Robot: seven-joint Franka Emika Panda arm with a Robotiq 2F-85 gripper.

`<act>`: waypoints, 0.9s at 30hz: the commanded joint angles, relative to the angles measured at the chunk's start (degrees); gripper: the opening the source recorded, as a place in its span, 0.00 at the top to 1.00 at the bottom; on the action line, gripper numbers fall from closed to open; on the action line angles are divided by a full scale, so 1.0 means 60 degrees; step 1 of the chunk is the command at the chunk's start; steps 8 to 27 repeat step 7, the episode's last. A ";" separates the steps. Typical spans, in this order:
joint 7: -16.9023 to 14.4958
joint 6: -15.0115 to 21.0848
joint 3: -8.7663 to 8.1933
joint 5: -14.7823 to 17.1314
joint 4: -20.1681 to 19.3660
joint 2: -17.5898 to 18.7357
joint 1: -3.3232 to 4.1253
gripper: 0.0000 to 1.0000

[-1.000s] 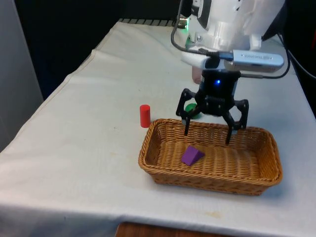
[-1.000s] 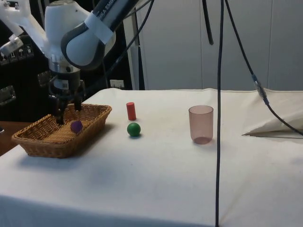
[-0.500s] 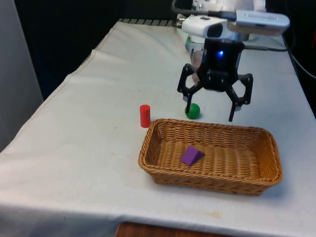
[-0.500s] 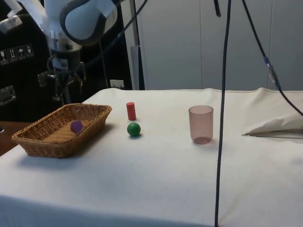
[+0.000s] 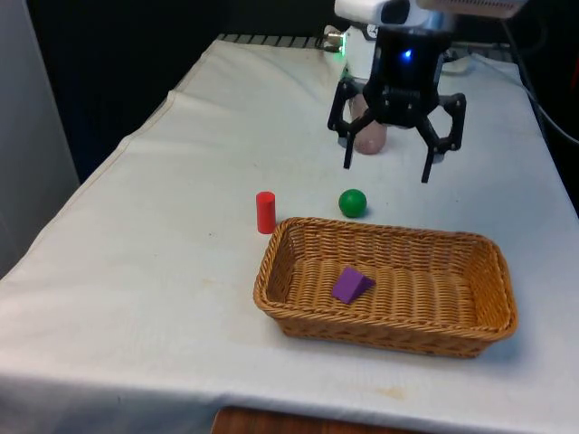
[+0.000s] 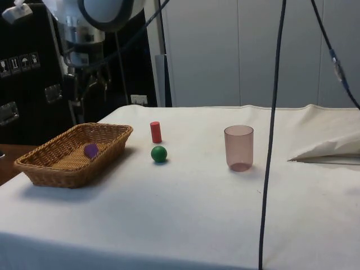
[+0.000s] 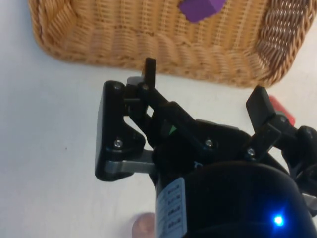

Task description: Pick up the triangular block and place it into the basket.

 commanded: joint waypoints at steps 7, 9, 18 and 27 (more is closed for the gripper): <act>0.0000 0.0067 0.0000 0.0000 -0.0735 -0.0525 0.0038 0.00; 0.0000 0.0067 0.0000 0.0000 -0.0735 -0.0525 0.0038 0.00; 0.0000 0.0067 0.0000 0.0000 -0.0735 -0.0525 0.0038 0.00; 0.0000 0.0067 0.0000 0.0000 -0.0735 -0.0525 0.0038 0.00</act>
